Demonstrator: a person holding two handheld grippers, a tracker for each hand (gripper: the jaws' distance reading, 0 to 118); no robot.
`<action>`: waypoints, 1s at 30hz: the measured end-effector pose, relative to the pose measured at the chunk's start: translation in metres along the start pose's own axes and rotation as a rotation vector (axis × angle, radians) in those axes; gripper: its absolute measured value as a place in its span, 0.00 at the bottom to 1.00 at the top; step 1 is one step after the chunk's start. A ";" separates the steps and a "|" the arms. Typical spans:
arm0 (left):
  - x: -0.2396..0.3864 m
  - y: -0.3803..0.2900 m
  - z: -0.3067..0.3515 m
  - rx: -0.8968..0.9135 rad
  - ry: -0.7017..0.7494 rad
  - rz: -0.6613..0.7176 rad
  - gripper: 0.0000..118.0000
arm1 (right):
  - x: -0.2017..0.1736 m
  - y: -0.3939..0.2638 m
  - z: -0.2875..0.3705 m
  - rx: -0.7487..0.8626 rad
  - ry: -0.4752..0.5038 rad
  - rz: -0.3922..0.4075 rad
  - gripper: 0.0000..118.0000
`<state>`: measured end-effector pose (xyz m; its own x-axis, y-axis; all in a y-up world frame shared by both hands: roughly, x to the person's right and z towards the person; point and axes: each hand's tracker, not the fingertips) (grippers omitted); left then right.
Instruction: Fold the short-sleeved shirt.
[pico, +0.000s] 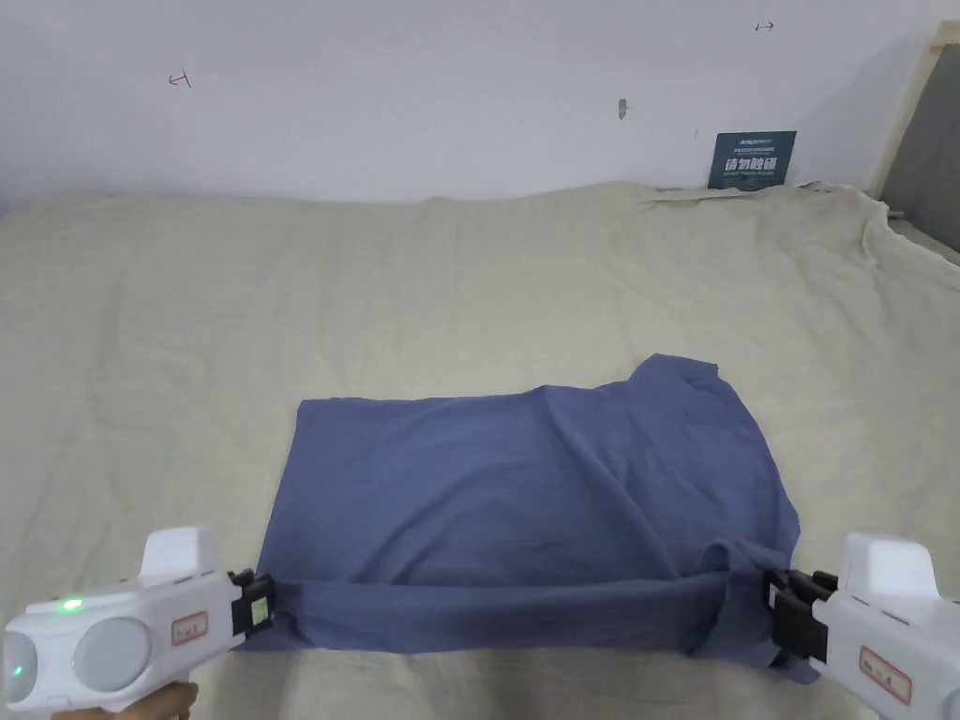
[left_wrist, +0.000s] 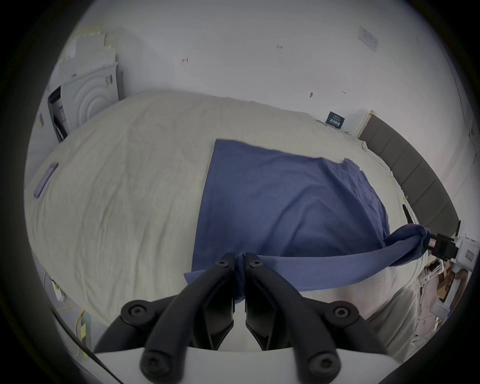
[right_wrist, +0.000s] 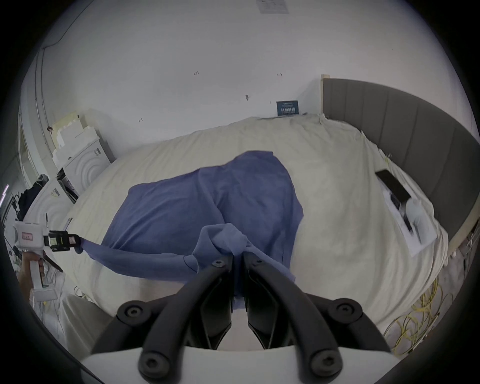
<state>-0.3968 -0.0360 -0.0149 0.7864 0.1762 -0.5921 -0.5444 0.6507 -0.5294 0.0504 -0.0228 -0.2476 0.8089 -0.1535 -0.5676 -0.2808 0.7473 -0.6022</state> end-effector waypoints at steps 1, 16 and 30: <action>0.001 0.008 -0.003 0.010 0.004 -0.008 0.04 | -0.001 0.007 -0.006 0.000 -0.004 0.012 0.05; 0.030 0.063 -0.116 -0.107 0.095 -0.196 0.04 | 0.013 0.056 -0.132 -0.150 -0.077 0.048 0.05; 0.027 0.051 -0.158 -0.194 0.108 -0.177 0.37 | 0.014 0.039 -0.168 -0.258 -0.132 0.047 0.21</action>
<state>-0.4500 -0.1149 -0.1539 0.8443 -0.0139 -0.5356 -0.4553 0.5085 -0.7308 -0.0362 -0.1048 -0.3730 0.8472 -0.0247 -0.5306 -0.4280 0.5601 -0.7093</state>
